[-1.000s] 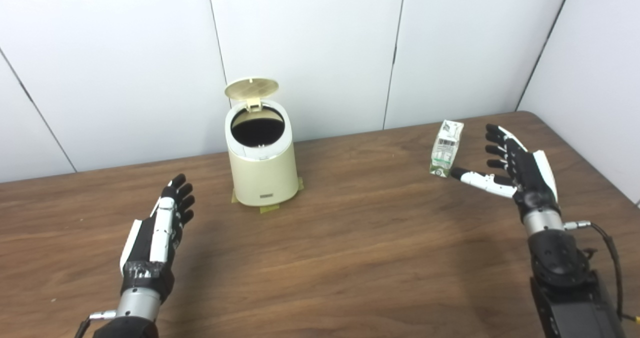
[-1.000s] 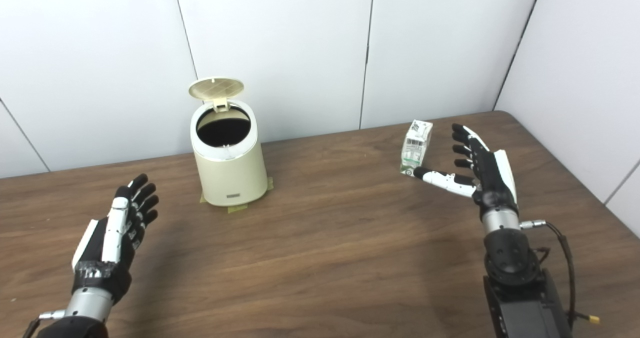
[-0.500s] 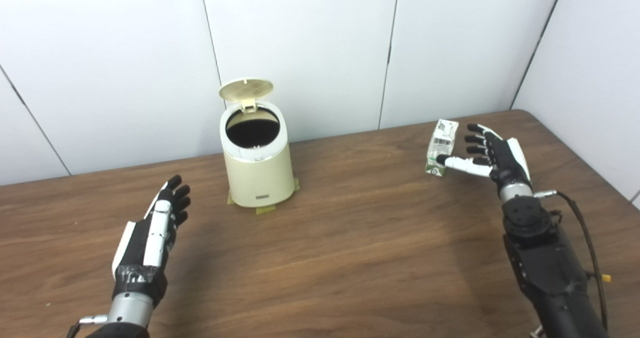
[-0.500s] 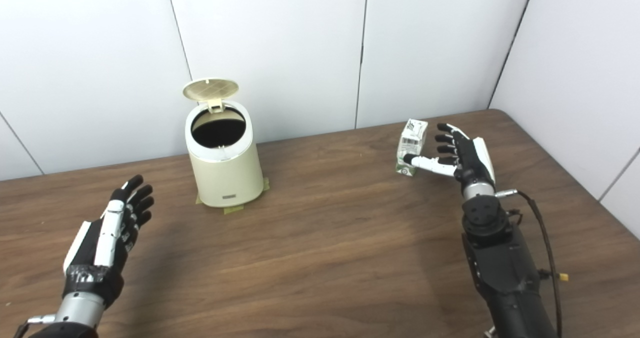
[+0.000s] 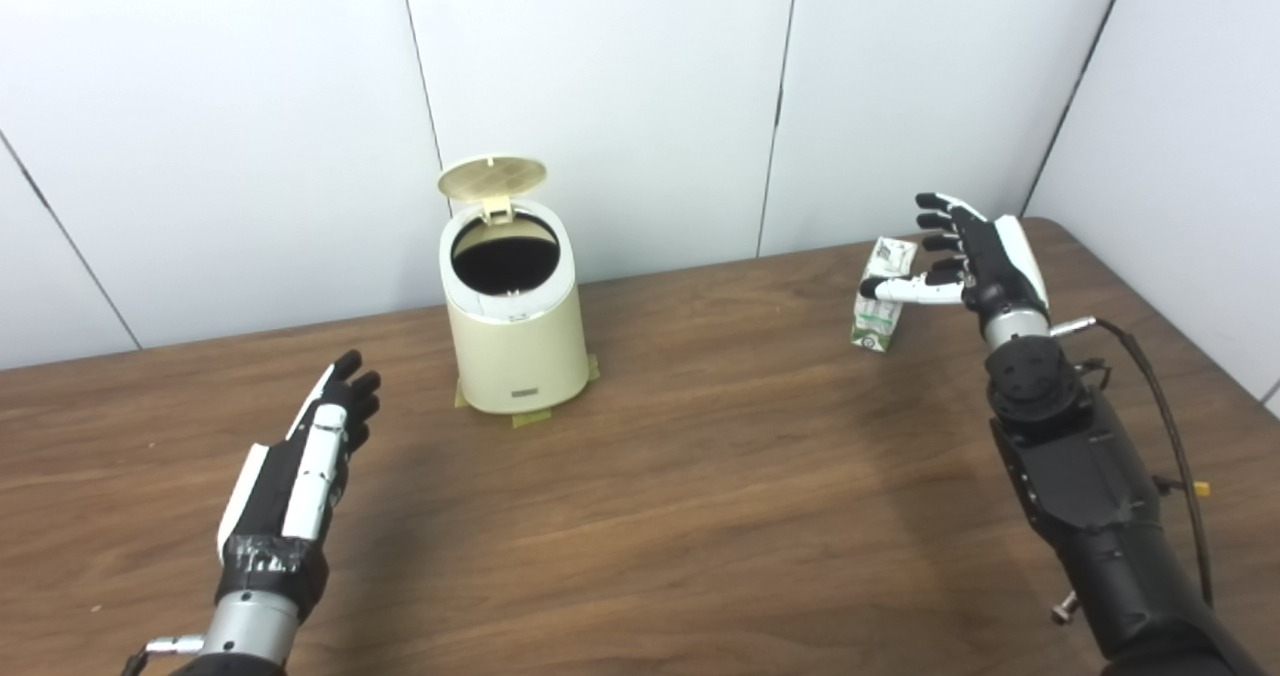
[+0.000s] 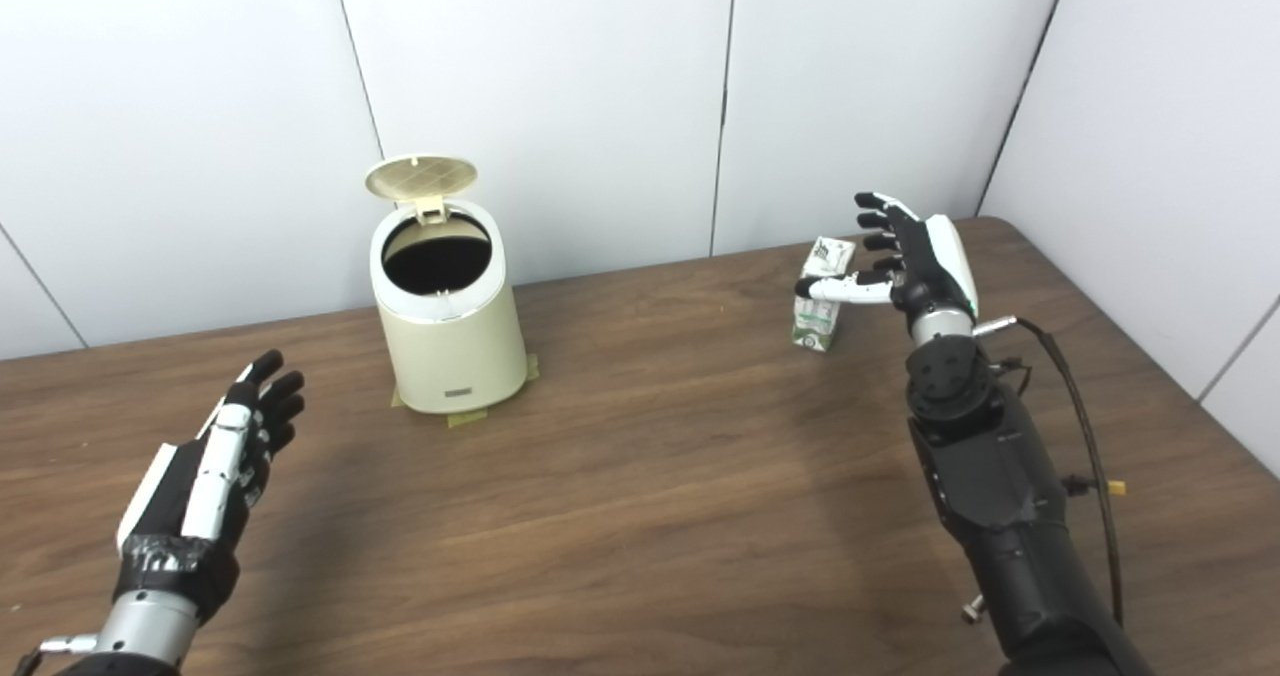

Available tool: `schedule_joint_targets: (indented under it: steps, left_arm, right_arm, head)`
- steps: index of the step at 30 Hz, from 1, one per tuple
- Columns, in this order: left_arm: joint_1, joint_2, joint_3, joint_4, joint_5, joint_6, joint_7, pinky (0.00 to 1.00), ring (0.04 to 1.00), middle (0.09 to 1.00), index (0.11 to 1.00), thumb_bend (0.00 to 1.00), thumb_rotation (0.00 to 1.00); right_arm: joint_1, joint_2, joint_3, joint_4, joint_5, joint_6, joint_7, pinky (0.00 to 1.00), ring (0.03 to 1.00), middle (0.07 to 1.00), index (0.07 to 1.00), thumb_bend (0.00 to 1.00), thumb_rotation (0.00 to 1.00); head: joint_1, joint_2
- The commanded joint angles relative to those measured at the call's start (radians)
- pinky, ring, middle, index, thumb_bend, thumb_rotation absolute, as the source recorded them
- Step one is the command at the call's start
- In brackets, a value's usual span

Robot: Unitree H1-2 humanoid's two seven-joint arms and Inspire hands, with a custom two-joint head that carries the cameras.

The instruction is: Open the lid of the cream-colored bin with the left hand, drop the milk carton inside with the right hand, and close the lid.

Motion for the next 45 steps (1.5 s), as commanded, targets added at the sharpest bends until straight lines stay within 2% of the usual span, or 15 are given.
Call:
schedule_joint_targets:
  steps: [1,11,22,29,32,34,35,36,40,45]
  left_arm:
    - [-0.028,0.003,-0.003,-0.027,0.002,-0.008,-0.002,0.98,0.951,0.937,0.978,0.45,0.93]
    - [-0.03,0.015,-0.018,-0.025,0.021,-0.006,-0.001,1.0,0.964,0.934,0.976,0.44,0.97]
    - [-0.029,0.028,-0.024,-0.02,0.025,-0.015,-0.013,1.0,0.969,0.938,0.983,0.44,1.0]
    - [-0.027,0.031,-0.021,-0.026,0.033,-0.013,-0.019,1.0,0.971,0.941,0.984,0.43,1.0]
    - [-0.025,0.031,-0.016,-0.027,0.027,-0.015,-0.022,1.0,0.969,0.943,0.982,0.43,1.0]
    - [-0.026,0.033,-0.014,-0.031,0.017,-0.008,-0.029,1.0,0.977,0.95,0.982,0.43,1.0]
    - [-0.027,0.034,-0.016,-0.035,0.018,-0.003,-0.031,1.0,0.977,0.953,0.981,0.43,1.0]
    - [-0.028,0.036,-0.017,-0.038,0.019,0.001,-0.033,1.0,0.975,0.955,0.981,0.43,1.0]
    - [-0.027,0.034,-0.019,-0.046,0.021,0.007,-0.033,1.0,0.975,0.958,0.981,0.43,1.0]
    - [-0.028,0.052,-0.022,-0.042,0.019,0.001,-0.048,1.0,0.979,0.964,0.985,0.44,1.0]
  right_arm:
    - [-0.055,-0.013,-0.012,-0.016,-0.001,-0.048,-0.032,0.68,0.76,0.792,0.803,0.84,0.12]
    - [-0.073,-0.006,0.01,0.063,0.008,-0.146,-0.059,0.62,0.688,0.713,0.708,0.88,0.11]
    - [-0.066,-0.006,0.006,0.066,0.057,-0.126,-0.021,0.6,0.652,0.675,0.673,0.88,0.17]
    - [-0.062,-0.003,0.005,0.088,0.071,-0.161,-0.031,0.54,0.601,0.632,0.646,0.87,0.16]
    - [-0.063,0.001,0.008,0.089,0.058,-0.16,-0.049,0.52,0.58,0.614,0.635,0.84,0.12]
    - [-0.061,0.007,0.007,0.088,0.057,-0.173,-0.065,0.5,0.564,0.602,0.618,0.82,0.05]
    - [-0.061,0.013,0.001,0.085,0.063,-0.178,-0.074,0.48,0.545,0.583,0.544,0.64,0.1]
    - [-0.061,0.019,-0.006,0.082,0.069,-0.181,-0.082,0.46,0.522,0.529,0.511,0.57,0.05]
    - [-0.064,0.032,-0.012,0.099,0.052,-0.199,-0.131,0.44,0.502,0.496,0.487,0.53,0.0]
    - [-0.061,0.041,-0.003,0.107,0.024,-0.204,-0.174,0.41,0.451,0.49,0.48,0.52,0.0]
  head:
    - [-0.001,0.002]
    - [-0.009,0.002]
    - [-0.012,0.001]
    - [-0.016,0.005]
    - [-0.022,0.006]
    - [-0.022,0.006]
    - [-0.023,0.007]
    - [-0.024,0.008]
    - [-0.024,0.008]
    - [-0.029,0.007]
